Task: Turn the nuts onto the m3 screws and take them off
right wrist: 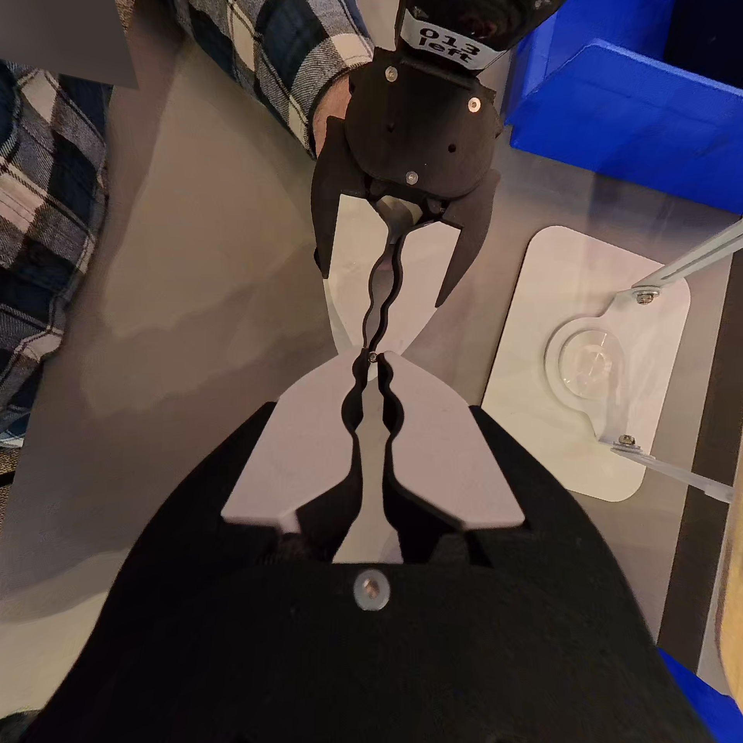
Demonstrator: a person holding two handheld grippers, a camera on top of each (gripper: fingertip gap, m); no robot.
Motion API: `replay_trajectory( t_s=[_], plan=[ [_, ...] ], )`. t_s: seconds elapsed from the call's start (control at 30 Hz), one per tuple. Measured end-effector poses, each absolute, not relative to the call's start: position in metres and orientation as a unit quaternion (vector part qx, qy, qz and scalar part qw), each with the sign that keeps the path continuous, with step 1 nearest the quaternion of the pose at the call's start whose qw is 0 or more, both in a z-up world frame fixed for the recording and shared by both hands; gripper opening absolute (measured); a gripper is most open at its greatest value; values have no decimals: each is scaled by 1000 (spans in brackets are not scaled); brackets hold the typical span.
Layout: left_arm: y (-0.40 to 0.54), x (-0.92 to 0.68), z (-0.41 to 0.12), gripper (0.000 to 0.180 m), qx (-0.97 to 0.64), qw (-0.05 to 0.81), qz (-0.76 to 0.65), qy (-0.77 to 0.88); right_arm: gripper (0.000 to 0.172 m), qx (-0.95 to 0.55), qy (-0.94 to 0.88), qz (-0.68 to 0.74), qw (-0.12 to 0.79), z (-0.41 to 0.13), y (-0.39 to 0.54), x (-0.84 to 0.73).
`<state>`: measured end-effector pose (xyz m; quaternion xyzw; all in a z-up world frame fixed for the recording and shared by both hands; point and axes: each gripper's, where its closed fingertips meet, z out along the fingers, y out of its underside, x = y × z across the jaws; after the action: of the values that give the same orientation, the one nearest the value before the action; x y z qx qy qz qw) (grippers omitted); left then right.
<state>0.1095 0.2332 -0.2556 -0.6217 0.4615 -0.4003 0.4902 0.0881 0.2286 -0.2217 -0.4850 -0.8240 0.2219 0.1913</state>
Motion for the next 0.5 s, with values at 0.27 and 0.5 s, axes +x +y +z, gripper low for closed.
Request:
replay_trajectory(
  t_s=[0.27,0.5],
  plan=[
    [233,110,-256,2,-622,490,-400,462,5,-482,-828,220,184,-225,228,88],
    [234,109,-256,1,-623,495,-391,462,5,-482,-830,218,178,-225,229,88]
  ],
)
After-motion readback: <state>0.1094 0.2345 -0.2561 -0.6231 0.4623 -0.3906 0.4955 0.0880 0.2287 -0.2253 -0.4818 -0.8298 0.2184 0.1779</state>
